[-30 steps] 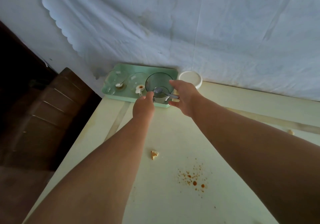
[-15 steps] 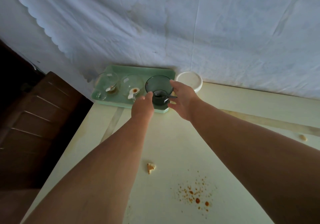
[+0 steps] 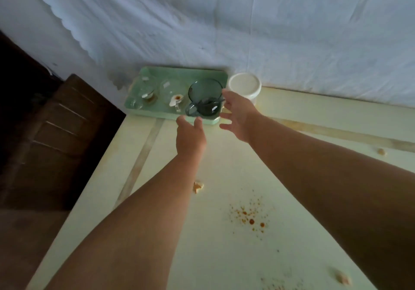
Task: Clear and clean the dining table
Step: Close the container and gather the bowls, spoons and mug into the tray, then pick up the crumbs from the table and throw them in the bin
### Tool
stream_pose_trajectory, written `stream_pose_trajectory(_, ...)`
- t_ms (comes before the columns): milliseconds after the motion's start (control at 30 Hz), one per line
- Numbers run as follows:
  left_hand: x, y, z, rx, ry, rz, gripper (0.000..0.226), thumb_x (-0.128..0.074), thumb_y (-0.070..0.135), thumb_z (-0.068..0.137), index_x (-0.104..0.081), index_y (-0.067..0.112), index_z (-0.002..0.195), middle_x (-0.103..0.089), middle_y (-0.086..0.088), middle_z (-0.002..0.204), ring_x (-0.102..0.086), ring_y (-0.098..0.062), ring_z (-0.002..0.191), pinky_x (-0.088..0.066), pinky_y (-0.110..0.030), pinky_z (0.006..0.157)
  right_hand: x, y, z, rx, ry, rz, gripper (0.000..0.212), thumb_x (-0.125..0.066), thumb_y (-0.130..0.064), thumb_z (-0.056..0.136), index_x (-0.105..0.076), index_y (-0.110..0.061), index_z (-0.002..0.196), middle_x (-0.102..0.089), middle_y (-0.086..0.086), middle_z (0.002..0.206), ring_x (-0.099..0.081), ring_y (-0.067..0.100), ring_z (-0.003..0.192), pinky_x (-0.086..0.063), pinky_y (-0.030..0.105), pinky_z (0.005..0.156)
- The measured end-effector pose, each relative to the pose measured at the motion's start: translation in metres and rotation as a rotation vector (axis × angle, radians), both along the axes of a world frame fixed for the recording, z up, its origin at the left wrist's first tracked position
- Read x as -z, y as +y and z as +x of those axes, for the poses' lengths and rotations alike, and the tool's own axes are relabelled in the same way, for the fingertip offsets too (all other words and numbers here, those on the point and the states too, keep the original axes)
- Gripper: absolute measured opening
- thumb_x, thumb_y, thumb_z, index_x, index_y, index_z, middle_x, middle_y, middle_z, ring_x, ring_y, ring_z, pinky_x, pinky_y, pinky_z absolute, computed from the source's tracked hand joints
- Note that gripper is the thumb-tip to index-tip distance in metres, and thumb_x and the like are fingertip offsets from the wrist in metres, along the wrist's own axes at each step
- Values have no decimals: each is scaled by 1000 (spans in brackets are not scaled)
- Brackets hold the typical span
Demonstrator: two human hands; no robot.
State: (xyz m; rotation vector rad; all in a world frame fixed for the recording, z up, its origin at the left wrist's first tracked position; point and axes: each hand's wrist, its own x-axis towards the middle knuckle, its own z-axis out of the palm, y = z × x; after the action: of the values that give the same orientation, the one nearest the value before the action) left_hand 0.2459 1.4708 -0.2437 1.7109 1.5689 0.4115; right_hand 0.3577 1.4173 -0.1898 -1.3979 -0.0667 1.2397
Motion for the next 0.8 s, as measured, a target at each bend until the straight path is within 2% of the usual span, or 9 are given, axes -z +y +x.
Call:
stream_pose_trajectory(133, 7, -31, -31, 102, 38, 119, 41, -43, 31, 100, -41, 15, 138, -63, -9, 122, -61, -27, 109, -46, -36, 87, -2, -26, -16, 36, 1, -16, 55, -53, -42, 97, -41, -19, 145, -42, 4, 149, -49, 25, 117, -45, 46, 93)
stream_pose_trajectory(267, 12, -56, -73, 142, 102, 204, 25, -48, 18, 96, -62, 19, 117, -65, 0, 113, -62, -18, 102, -43, -24, 79, 0, -65, -40, 41, 41, -40, 52, -52, -36, 99, -41, -15, 145, -44, 6, 148, -50, 29, 126, -45, 49, 102)
stream_pose_trajectory(433, 17, -81, -111, 149, 211, 160, 23, -52, 15, 88, -68, 23, 102, -61, -3, 106, -62, -22, 94, -48, -28, 78, 15, -113, -82, 92, 85, -40, 40, -49, -30, 100, -53, -11, 135, -60, 2, 132, -60, 26, 115, -50, 47, 99)
stream_pose_trajectory(500, 19, -98, -118, 196, 297, 187, 21, -56, 19, 89, -67, 24, 106, -58, -6, 108, -61, -25, 96, -51, -34, 82, 23, -132, -103, 100, 118, -54, 37, -48, -29, 100, -56, -10, 131, -64, 2, 127, -62, 26, 112, -52, 44, 93)
stream_pose_trajectory(600, 26, -121, -121, 339, 422, 326, 33, -54, 14, 91, -59, 24, 122, -56, -5, 122, -56, -26, 105, -49, -34, 84, 34, -155, -127, 100, 154, -86, 34, -51, -30, 98, -59, -12, 126, -66, 2, 122, -64, 25, 109, -53, 40, 85)
stream_pose_trajectory(700, 33, -130, -122, 475, 556, 431, 42, -45, 7, 94, -51, 24, 132, -51, -1, 136, -49, -26, 115, -45, -34, 85, 41, -172, -139, 94, 154, -111, 34, -52, -31, 98, -59, -11, 124, -66, 3, 121, -64, 26, 109, -54, 43, 89)
stream_pose_trajectory(800, 35, -134, -122, 525, 629, 495, 39, -45, 6, 94, -53, 21, 129, -52, -2, 133, -50, -26, 114, -45, -34, 83, 43, -184, -143, 90, 143, -136, 35, -50, -32, 99, -58, -12, 126, -66, 3, 122, -64, 26, 109, -53, 42, 90)
